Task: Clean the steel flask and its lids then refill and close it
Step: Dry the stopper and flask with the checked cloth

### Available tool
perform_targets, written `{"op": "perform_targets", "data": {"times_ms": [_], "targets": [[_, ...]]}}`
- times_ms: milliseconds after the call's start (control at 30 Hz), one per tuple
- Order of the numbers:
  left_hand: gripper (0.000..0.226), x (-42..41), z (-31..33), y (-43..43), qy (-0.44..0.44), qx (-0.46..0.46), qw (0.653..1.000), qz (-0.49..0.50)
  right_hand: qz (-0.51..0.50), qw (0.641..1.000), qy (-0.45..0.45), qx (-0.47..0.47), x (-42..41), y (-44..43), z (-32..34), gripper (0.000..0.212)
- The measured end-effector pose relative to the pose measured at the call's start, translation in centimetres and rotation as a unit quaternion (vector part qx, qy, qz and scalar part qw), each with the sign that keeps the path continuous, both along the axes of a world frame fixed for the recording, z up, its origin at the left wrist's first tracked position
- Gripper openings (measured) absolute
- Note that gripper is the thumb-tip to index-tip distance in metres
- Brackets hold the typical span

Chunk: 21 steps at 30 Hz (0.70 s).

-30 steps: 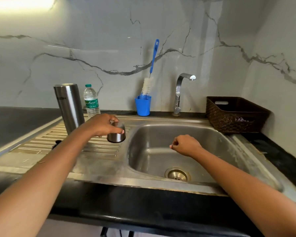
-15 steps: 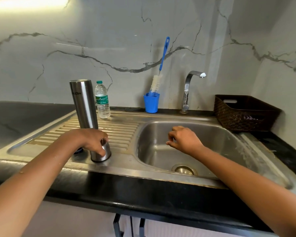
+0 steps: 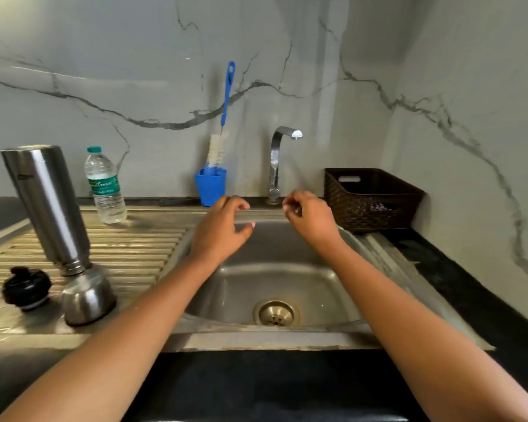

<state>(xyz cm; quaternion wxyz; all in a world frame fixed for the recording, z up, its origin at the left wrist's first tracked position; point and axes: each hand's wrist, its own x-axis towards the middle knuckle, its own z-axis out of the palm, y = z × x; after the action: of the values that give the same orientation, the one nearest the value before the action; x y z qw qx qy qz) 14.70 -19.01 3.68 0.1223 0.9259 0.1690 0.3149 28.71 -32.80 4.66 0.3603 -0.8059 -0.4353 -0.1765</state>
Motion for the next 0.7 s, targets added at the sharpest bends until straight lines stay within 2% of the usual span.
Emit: {"op": "perform_targets", "data": {"times_ms": [33,67,100,133,167,200,233,267,300,367,467,533,633,700], "targets": [[0.049,0.5,0.1,0.3,0.103,0.022,0.994,-0.009,0.015,1.000,0.000,0.012,0.0,0.0,0.0,0.021],[0.060,0.9,0.4,0.2,0.245,0.016,0.969,-0.005,0.045,0.997,0.018,-0.051,0.0,0.0,-0.3,0.028],[0.068,1.5,0.4,0.2,0.353,0.000,0.935,0.019,0.071,0.981,0.046,-0.177,0.0,0.1,-0.8,0.038],[0.069,1.9,0.3,0.1,0.374,-0.016,0.926,0.043,0.073,0.951,0.065,-0.294,0.1,-0.1,-1.4,0.044],[0.065,2.8,0.4,0.1,0.329,-0.034,0.942,0.060,0.047,0.940,0.062,-0.333,0.6,-0.3,-1.7,0.043],[0.057,3.6,0.6,-0.2,0.232,-0.057,0.969,0.063,0.010,0.955,0.055,-0.292,1.3,-0.7,-1.4,0.039],[0.051,4.6,0.8,-0.6,0.155,-0.090,0.982,0.054,-0.029,0.977,0.047,-0.205,2.1,-1.3,-0.3,0.035],[0.047,5.5,1.0,-1.3,0.128,-0.135,0.982,0.036,-0.072,0.989,0.030,-0.122,3.1,-1.8,0.7,0.031],[0.047,6.2,1.3,-1.9,0.131,-0.184,0.974,0.011,-0.113,0.990,-0.001,-0.079,4.0,-2.4,1.6,0.031],[0.050,8.2,2.0,-3.3,0.136,-0.291,0.946,-0.032,-0.181,0.980,-0.034,-0.080,6.4,-3.8,2.9,0.038],[0.048,11.4,3.1,-6.0,0.101,-0.468,0.875,-0.073,-0.221,0.952,-0.010,-0.210,10.4,-6.1,3.3,0.050],[0.051,13.8,3.4,-7.9,0.085,-0.534,0.836,-0.089,-0.197,0.939,0.008,-0.281,11.9,-7.5,3.2,0.050],[0.054,17.0,3.6,-10.7,0.056,-0.612,0.782,-0.102,-0.128,0.958,-0.031,-0.254,11.8,-8.8,2.7,0.031],[0.049,18.7,3.2,-11.7,0.027,-0.661,0.743,-0.106,-0.100,0.962,-0.042,-0.252,10.8,-9.2,2.6,0.026]]}}
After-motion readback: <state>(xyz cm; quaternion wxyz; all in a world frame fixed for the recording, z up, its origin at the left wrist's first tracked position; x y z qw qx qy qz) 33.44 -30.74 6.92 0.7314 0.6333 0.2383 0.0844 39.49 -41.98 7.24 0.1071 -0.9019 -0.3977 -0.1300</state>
